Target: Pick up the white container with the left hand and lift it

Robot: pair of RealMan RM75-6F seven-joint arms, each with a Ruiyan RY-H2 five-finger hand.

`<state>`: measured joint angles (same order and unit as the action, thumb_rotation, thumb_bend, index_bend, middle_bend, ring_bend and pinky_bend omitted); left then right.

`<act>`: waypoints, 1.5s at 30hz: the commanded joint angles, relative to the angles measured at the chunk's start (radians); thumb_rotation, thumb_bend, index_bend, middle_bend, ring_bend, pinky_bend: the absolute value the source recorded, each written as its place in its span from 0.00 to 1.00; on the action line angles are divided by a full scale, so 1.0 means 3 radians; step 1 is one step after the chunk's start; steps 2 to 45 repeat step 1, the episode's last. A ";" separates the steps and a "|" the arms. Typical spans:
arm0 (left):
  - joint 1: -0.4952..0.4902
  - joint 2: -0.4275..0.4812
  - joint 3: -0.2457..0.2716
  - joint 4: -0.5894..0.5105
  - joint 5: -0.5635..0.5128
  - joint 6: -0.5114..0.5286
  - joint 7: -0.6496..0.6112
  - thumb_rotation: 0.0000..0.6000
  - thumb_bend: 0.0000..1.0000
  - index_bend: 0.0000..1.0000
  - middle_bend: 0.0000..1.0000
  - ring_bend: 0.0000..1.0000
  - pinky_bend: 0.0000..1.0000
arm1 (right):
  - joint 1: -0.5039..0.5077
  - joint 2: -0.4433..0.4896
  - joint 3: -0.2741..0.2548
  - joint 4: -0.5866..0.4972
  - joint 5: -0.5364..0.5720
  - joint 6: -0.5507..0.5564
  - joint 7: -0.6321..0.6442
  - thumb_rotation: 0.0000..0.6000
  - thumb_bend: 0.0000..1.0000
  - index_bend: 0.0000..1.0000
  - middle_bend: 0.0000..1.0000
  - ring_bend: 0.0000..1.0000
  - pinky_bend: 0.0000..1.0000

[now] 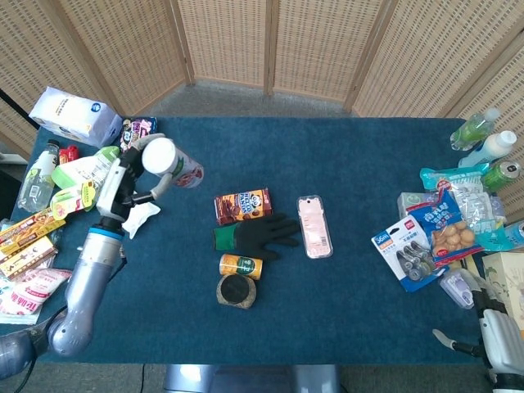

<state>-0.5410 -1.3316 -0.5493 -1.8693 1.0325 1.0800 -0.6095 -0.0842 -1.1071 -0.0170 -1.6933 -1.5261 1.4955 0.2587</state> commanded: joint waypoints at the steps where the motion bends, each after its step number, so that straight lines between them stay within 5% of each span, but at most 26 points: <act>1: 0.0063 0.0088 0.0010 -0.0082 0.0021 0.0028 -0.0021 1.00 0.63 0.61 0.54 0.61 0.43 | 0.0019 -0.0006 0.0001 -0.0016 -0.0005 -0.0021 -0.0032 1.00 0.10 0.00 0.00 0.00 0.00; 45: 0.0063 0.0088 0.0010 -0.0082 0.0021 0.0028 -0.0021 1.00 0.63 0.61 0.54 0.61 0.43 | 0.0019 -0.0006 0.0001 -0.0016 -0.0005 -0.0021 -0.0032 1.00 0.10 0.00 0.00 0.00 0.00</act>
